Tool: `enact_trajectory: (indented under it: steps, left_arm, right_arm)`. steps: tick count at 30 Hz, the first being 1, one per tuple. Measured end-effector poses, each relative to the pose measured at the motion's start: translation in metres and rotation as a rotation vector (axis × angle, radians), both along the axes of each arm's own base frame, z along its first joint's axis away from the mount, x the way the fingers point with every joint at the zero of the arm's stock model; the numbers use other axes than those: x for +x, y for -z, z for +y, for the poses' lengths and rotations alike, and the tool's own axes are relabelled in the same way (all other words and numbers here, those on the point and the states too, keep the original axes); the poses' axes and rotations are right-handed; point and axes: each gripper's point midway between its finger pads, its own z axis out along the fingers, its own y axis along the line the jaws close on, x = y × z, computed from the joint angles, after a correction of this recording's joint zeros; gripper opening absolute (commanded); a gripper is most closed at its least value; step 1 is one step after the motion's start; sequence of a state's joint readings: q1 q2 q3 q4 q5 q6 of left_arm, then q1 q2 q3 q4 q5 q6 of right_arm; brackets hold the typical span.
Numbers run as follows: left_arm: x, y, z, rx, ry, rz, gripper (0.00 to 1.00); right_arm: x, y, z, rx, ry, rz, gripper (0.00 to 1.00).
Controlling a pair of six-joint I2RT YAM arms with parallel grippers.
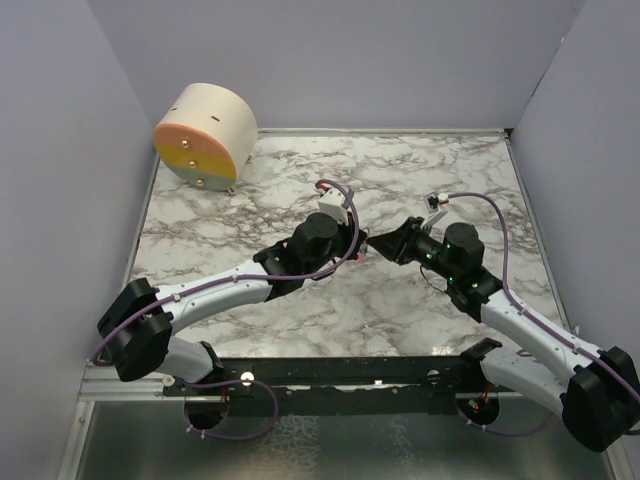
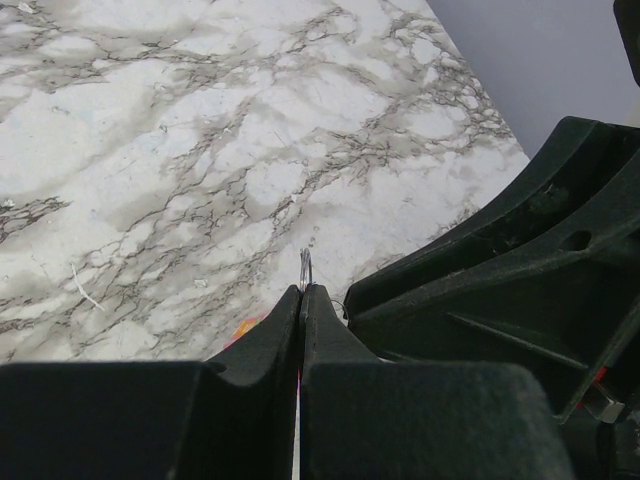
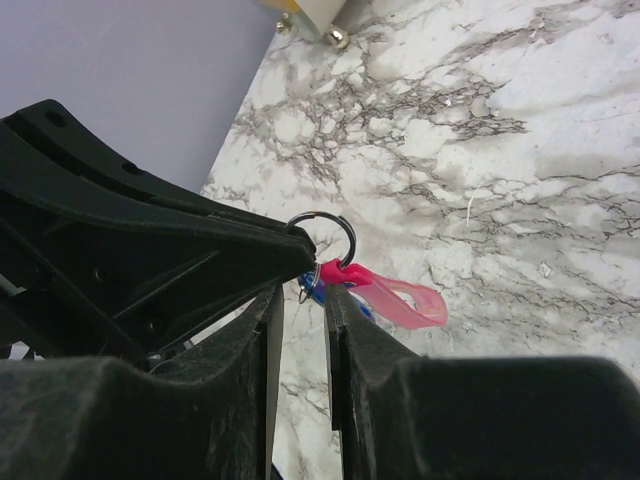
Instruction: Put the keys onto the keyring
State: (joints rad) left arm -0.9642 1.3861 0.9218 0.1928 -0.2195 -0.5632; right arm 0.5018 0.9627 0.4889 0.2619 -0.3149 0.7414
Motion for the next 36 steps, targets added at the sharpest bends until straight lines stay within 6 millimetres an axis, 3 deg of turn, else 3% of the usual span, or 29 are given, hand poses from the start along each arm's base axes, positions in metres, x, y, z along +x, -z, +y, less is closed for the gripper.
enact_trajectory:
  steps: [9, 20, 36]
  left_arm:
    - [0.003, 0.002, 0.003, 0.016, -0.018, -0.008, 0.0]
    - [0.002, 0.001, 0.002, 0.023, -0.019, -0.015, 0.0]
    - [0.0, 0.002, 0.001, 0.028, -0.012, -0.014, 0.0]
  right_arm:
    - [-0.004, -0.013, -0.002, 0.029, 0.002, -0.026, 0.23]
    - [0.0, -0.001, 0.001, 0.017, 0.004, 0.019, 0.22]
    - [0.004, 0.009, 0.004, 0.016, 0.006, 0.048, 0.08]
